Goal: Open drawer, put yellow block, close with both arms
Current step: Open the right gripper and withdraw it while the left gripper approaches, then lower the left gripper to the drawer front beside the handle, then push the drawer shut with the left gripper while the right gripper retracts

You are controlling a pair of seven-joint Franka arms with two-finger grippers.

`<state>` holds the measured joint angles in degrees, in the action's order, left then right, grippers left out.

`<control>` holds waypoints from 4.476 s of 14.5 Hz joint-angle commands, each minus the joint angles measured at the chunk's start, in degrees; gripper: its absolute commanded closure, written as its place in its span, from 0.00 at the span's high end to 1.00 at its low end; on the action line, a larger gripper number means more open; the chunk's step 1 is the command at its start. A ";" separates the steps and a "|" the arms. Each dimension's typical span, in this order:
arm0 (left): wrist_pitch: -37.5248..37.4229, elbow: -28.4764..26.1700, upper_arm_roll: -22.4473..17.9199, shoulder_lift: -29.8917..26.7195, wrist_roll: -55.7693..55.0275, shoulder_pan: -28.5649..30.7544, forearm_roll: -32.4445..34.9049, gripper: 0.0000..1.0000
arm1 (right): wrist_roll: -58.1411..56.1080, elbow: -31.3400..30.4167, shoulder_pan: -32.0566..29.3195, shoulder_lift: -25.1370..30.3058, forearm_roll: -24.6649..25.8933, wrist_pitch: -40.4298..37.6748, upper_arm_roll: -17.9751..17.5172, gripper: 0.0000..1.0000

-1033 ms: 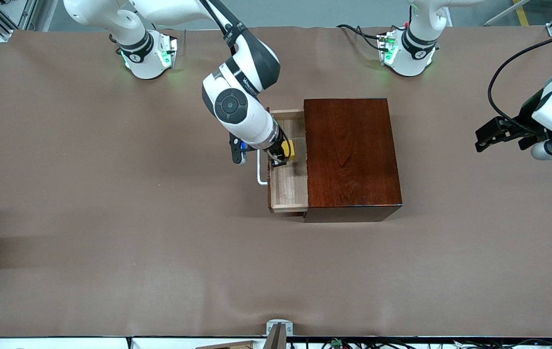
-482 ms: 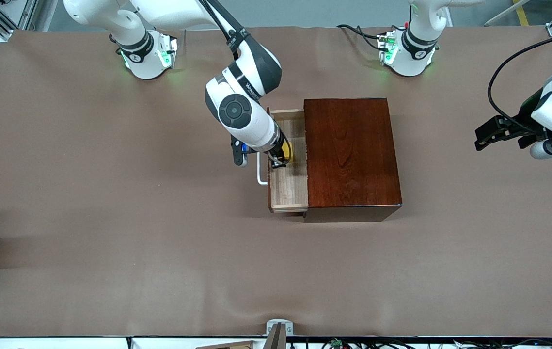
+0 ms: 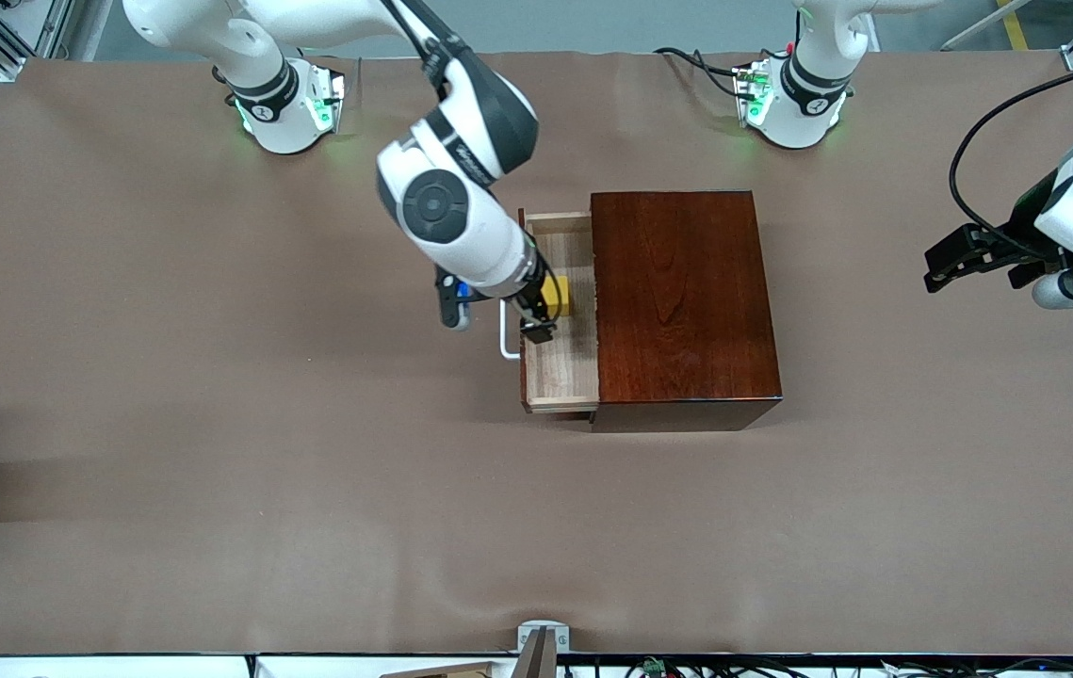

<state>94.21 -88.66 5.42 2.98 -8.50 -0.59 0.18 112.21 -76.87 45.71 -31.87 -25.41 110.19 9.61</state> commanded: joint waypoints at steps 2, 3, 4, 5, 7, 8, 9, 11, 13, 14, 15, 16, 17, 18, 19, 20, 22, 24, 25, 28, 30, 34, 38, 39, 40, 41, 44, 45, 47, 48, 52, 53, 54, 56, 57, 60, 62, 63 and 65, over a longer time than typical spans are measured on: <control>-1.04 0.77 0.12 -0.34 -0.73 -0.12 -0.97 1.00 | -3.39 7.86 -6.41 0.05 0.80 -8.23 -0.65 1.00; -0.96 0.85 0.82 0.01 -1.60 -0.38 -1.23 1.00 | -4.45 8.48 -7.47 0.31 0.80 -8.93 -0.64 1.00; -0.87 0.94 1.78 0.27 -4.31 -0.55 -1.76 1.00 | -6.11 8.75 -8.44 1.01 0.80 -9.46 -0.64 1.00; -0.78 1.03 2.66 0.71 -7.81 -0.82 -2.29 1.00 | -7.43 8.84 -9.32 1.62 0.71 -10.16 -0.64 1.00; -0.52 4.70 5.29 3.07 -14.23 -1.61 -2.55 1.00 | -9.81 8.84 -11.25 2.59 0.62 -11.75 -0.73 1.00; -0.52 5.94 6.96 4.31 -18.01 -2.57 -2.90 1.00 | -11.73 8.93 -12.30 3.12 0.54 -12.62 -0.73 1.00; -0.52 6.13 8.37 5.28 -22.31 -3.80 -2.82 1.00 | -13.84 9.36 -13.36 3.73 0.53 -13.76 -0.73 1.00; -0.26 6.39 9.43 7.56 -32.15 -8.35 -2.38 1.00 | -17.45 11.55 -15.82 3.91 0.53 -17.27 -0.73 1.00; 2.02 7.88 9.35 10.28 -39.54 -13.28 -1.77 1.00 | -22.01 12.88 -17.93 4.00 0.53 -20.18 -0.65 1.00; 4.21 9.71 9.43 11.77 -43.32 -15.30 -1.85 1.00 | -24.56 12.88 -18.90 4.18 0.62 -21.06 -0.64 1.00; 6.06 11.82 9.35 13.62 -47.27 -17.76 -1.85 1.00 | -26.67 12.88 -19.95 4.79 0.62 -21.77 -0.64 1.00; 7.38 13.84 9.35 15.20 -51.14 -20.22 -1.85 1.00 | -28.26 12.88 -20.40 5.23 0.80 -22.64 -0.47 1.00; 9.31 15.43 9.09 17.13 -55.01 -22.77 -1.76 1.00 | -30.10 12.88 -20.92 5.32 0.89 -23.44 -0.47 1.00; 12.02 16.31 8.56 18.89 -58.70 -25.75 -1.68 1.00 | -32.56 12.88 -22.23 5.50 0.89 -24.40 -0.47 1.00; 16.05 16.41 8.47 20.21 -61.78 -27.96 -1.59 1.00 | -35.45 12.97 -23.64 6.02 0.80 -25.19 -0.56 1.00; 20.71 16.41 8.47 21.53 -63.99 -29.37 -1.59 1.00 | -38.53 12.97 -24.70 6.29 0.80 -25.90 -0.56 1.00; 26.71 16.41 7.34 24.69 -68.65 -33.32 -1.24 1.00 | -45.99 12.97 -26.98 7.08 1.50 -28.70 -0.29 1.00; 28.91 16.50 4.44 26.80 -69.55 -37.36 -0.45 1.00 | -53.90 12.97 -30.14 7.78 2.46 -30.29 -0.38 1.00; 30.84 16.50 2.86 28.47 -70.68 -39.38 -0.45 1.00 | -57.94 12.97 -31.81 7.96 2.56 -31.08 -0.38 1.00; 38.05 17.02 -3.02 32.70 -80.42 -47.20 -0.45 1.00 | -70.34 12.97 -36.03 8.92 4.39 -33.02 -0.29 1.00; 39.38 17.46 -6.11 35.86 -84.56 -50.82 -0.53 1.00 | -78.33 12.97 -36.40 9.36 9.82 -33.99 -0.38 1.00; 44.04 17.64 -6.65 39.99 -96.67 -52.06 -0.53 1.00 | -95.38 12.88 -37.44 10.85 18.19 -34.78 -0.38 1.00; 40.71 16.85 -6.65 41.14 -107.15 -53.47 -0.36 1.00 | -107.09 11.92 -41.05 12.53 18.90 -35.04 -0.56 1.00; 40.53 16.85 -6.65 41.67 -108.56 -53.47 -0.44 1.00 | -109.46 10.96 -41.58 13.14 18.99 -35.92 -0.56 1.00; 40.44 16.76 -6.65 41.85 -109.01 -53.47 -0.36 1.00 | -111.14 9.30 -41.76 14.45 19.43 -35.84 -0.56 1.00; 39.66 16.76 -6.65 42.28 -109.27 -53.47 -0.53 1.00 | -112.29 7.63 -41.76 15.51 20.74 -35.49 -0.56 1.00; 35.10 16.67 -6.74 42.90 -111.47 -53.55 -0.27 1.00 | -113.18 0.79 -41.58 20.07 23.12 -32.43 -0.64 1.00; 33.43 16.67 -6.74 42.90 -111.47 -53.47 -0.27 1.00 | -113.27 -3.25 -41.67 22.61 23.12 -29.80 -0.64 1.00; 27.99 16.76 -8.57 42.29 -111.47 -53.47 -0.01 1.00 | -114.49 -11.16 -41.41 27.71 23.21 -24.88 -0.73 1.00; 25.52 16.85 -9.02 42.20 -111.47 -53.47 0.17 1.00 | -115.63 -13.55 -41.14 29.30 23.56 -22.85 -0.82 1.00; 16.56 16.76 -10.69 40.53 -110.86 -52.42 0.35 1.00 | -126.15 -14.71 -41.75 31.34 24.79 -22.13 -0.82 1.00; 14.27 16.76 -11.39 40.44 -110.94 -52.50 0.69 1.00 | -127.58 -15.67 -42.02 31.42 24.79 -21.34 -0.73 1.00; 12.42 16.76 -11.48 40.35 -110.94 -52.50 1.83 1.00 | -127.59 -16.12 -41.76 31.95 24.79 -20.73 -0.73 1.00; 9.43 16.67 -11.40 40.35 -111.03 -52.50 3.07 1.00 | -127.50 -15.59 -42.02 31.78 24.97 -20.72 -0.82 1.00; 8.63 16.67 -11.48 40.35 -111.03 -52.50 3.16 1.00 | -127.77 -15.59 -42.11 31.78 24.97 -21.07 -0.73 1.00; 8.54 16.76 -11.48 40.35 -110.59 -52.76 3.42 1.00 | -127.42 -13.15 -41.85 31.51 25.84 -21.24 -0.73 1.00; 8.54 16.76 -10.96 40.27 -105.96 -53.29 6.39 1.00 | -127.33 -12.87 -42.11 31.43 26.37 -21.16 -0.82 1.00; 8.45 16.68 -10.78 38.96 -103.41 -53.38 7.19 1.00 | -127.33 -12.87 -42.02 31.43 26.37 -21.16 -0.82 1.00; 7.49 16.41 -10.78 36.76 -100.06 -52.76 7.11 1.00 | -127.33 -12.87 -41.93 31.43 26.29 -21.25 -0.82 1.00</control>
<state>104.50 -71.25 -5.21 43.65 -112.52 -53.70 5.49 -14.41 -89.46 4.32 -1.40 -0.24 89.15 9.45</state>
